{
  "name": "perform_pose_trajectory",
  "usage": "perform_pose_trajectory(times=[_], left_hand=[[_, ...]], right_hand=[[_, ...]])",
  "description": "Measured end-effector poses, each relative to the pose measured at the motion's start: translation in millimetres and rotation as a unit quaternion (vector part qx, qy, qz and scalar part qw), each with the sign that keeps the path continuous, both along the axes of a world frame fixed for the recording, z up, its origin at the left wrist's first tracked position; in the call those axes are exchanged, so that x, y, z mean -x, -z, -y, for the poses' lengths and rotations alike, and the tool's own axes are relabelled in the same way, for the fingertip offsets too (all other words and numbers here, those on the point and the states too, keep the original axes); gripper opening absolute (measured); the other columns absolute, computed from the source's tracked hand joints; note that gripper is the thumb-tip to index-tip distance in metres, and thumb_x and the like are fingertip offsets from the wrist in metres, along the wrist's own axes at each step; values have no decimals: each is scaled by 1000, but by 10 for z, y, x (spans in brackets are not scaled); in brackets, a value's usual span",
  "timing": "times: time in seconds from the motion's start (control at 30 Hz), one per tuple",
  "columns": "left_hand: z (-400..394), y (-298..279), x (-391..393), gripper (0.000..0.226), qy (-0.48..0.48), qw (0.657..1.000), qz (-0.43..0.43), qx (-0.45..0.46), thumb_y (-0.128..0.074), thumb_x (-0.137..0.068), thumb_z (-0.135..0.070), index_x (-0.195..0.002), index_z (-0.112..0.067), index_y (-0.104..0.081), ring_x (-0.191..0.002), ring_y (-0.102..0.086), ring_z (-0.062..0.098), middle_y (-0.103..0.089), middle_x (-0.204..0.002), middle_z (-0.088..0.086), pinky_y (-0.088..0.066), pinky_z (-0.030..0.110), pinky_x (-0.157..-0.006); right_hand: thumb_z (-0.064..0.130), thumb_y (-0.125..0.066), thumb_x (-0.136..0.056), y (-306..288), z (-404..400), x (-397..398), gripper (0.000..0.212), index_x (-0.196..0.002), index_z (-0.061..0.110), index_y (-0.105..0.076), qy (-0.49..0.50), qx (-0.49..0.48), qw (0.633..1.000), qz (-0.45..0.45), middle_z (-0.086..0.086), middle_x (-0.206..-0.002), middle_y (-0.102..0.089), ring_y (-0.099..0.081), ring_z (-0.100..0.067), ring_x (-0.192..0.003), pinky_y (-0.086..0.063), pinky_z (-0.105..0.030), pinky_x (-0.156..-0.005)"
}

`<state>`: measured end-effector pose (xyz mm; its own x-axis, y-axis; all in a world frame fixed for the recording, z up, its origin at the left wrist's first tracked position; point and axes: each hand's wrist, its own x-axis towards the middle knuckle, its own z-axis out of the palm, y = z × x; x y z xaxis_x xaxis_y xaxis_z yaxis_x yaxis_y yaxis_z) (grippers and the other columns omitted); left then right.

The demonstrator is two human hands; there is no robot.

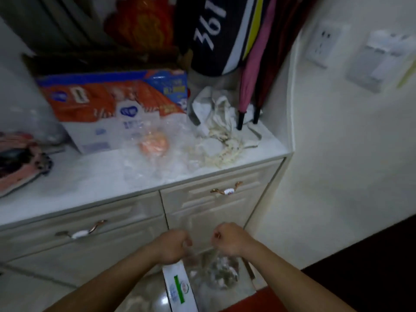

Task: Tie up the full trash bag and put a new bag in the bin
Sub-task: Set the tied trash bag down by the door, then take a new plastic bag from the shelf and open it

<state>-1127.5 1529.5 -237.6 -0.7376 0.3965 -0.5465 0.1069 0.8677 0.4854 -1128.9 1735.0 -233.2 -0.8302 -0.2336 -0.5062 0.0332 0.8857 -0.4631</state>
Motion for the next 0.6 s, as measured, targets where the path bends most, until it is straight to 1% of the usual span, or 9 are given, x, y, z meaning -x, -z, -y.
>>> perform_pose_trajectory(times=[0.07,0.13,0.2,0.23,0.3,0.37,0.43,0.5,0.6], left_hand=[[207,-275,-157,39,-22,1000,-11,-2,-55,-76,-42,-100,-15,-70,-97,-64,22,-69,-108,6,-50,31,-81],[352,-566,-374,36,-60,997,-38,-14,-56,-79,-37,-96,-8,-70,-94,-65,26,-67,-96,6,-49,33,-80],[494,-793,-621,29,-110,991,-68,-14,-60,-87,-32,-105,-10,-68,-91,-61,19,-58,-92,-2,-45,29,-77],[577,-870,-748,30,-146,986,-79,-16,-62,-89,-33,-111,-14,-66,-90,-57,15,-56,-93,-4,-43,27,-76],[749,-996,-1040,33,-210,973,-91,-22,-64,-88,-37,-116,-18,-63,-88,-55,12,-55,-95,-5,-41,26,-76],[925,-1129,-1344,33,-245,965,-97,-5,-65,-87,-39,-111,-18,-65,-88,-58,13,-60,-96,-3,-42,25,-74],[1095,-1257,-1654,27,-268,959,-93,19,-65,-86,-38,-98,-15,-70,-89,-63,16,-67,-95,2,-43,24,-72],[1299,-1364,-1980,22,-296,950,-95,29,-65,-86,-38,-85,-16,-68,-85,-63,16,-68,-90,3,-43,22,-68],[1679,-1472,-2490,18,-354,931,-87,20,-65,-87,-36,-87,-18,-67,-82,-62,13,-63,-82,-5,-46,21,-68]], right_hand=[[32,-57,-88,-368,196,-71,31,-94,7,-74,-42,-1,999,-23,-15,-98,-73,-68,-27,-93,-53,-33,-79],[35,-59,-87,-656,366,-150,31,-91,8,-74,-84,1,996,-43,-14,-94,-73,-68,-27,-89,-55,-36,-80],[32,-60,-87,-893,514,-246,28,-89,8,-74,-134,0,989,-64,-13,-92,-73,-67,-27,-87,-55,-39,-79],[31,-60,-88,-993,586,-296,26,-91,9,-74,-156,-2,985,-75,-12,-93,-73,-67,-27,-88,-55,-40,-79],[32,-60,-89,-1157,736,-417,26,-97,11,-74,-196,-4,977,-90,-9,-98,-73,-66,-25,-90,-54,-38,-80],[34,-60,-90,-1285,910,-569,28,-101,12,-74,-237,-6,967,-95,-7,-101,-73,-67,-22,-90,-55,-38,-81],[37,-60,-90,-1373,1132,-712,30,-100,12,-74,-283,-13,954,-95,-7,-99,-74,-69,-22,-88,-57,-40,-82],[38,-61,-90,-1483,1435,-872,31,-102,13,-74,-330,-11,939,-97,-7,-101,-74,-69,-21,-89,-55,-35,-77],[33,-61,-93,-1654,1969,-1164,30,-111,13,-74,-398,-4,910,-112,-3,-112,-72,-64,-16,-92,-42,-24,-73]])
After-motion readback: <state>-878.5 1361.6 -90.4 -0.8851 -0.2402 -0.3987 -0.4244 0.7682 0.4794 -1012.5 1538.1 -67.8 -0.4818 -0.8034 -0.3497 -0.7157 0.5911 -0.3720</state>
